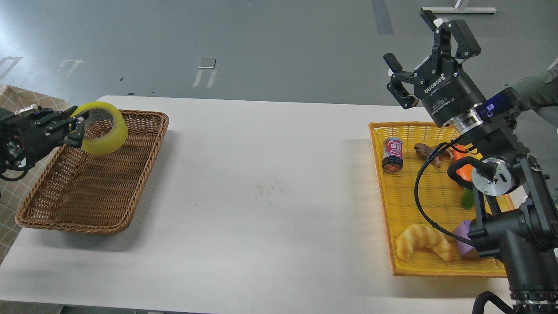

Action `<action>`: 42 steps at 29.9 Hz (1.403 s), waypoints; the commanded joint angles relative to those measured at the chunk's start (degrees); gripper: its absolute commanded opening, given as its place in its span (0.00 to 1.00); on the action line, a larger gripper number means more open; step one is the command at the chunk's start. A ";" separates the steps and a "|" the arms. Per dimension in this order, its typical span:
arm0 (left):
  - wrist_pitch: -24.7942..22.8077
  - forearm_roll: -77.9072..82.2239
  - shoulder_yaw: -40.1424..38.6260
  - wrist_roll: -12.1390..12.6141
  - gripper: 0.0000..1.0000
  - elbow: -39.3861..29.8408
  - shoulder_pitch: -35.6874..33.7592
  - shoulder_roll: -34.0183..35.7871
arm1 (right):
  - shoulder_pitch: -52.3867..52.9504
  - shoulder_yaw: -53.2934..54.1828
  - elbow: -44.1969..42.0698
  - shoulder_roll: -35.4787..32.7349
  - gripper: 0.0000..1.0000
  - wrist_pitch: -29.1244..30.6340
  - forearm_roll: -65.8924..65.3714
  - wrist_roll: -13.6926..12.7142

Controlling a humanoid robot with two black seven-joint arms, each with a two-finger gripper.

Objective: Place and transfer tape with both arms
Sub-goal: 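Lift the tape roll and carry it over the wicker basket, then lower the tape roll into the basket and open the left gripper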

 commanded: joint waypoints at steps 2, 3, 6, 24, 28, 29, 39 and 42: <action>0.31 -0.17 -0.02 0.00 0.08 0.02 1.24 -0.38 | -0.37 -0.01 0.07 0.00 0.99 0.02 0.00 0.00; 0.31 -0.17 -0.02 0.00 0.08 0.02 1.50 -0.55 | -0.54 -0.01 0.24 0.00 0.99 0.02 0.00 0.00; 0.31 -0.26 -0.02 0.00 0.08 0.02 1.85 -0.64 | -0.55 -0.01 0.24 0.00 0.99 0.02 0.00 0.00; 0.31 -2.45 -0.02 0.00 0.84 5.55 2.91 -4.25 | -1.07 -0.01 0.16 0.00 0.99 0.02 0.00 0.00; 0.31 -4.12 -0.02 0.00 0.91 5.55 3.00 -4.42 | -1.25 -0.01 0.24 0.00 0.99 0.02 0.00 0.00; 0.22 -7.25 -0.02 0.00 0.96 5.55 2.91 -4.86 | -1.42 -0.01 0.24 0.00 0.99 0.02 0.00 0.00; -0.48 -21.22 -0.20 0.00 0.98 4.85 -1.38 -8.01 | -1.34 -0.01 0.33 0.00 0.99 0.02 0.00 0.00; -0.39 -29.49 -0.28 0.00 0.98 4.76 -5.16 -12.49 | -1.25 -0.01 0.24 0.00 0.99 0.02 0.00 0.00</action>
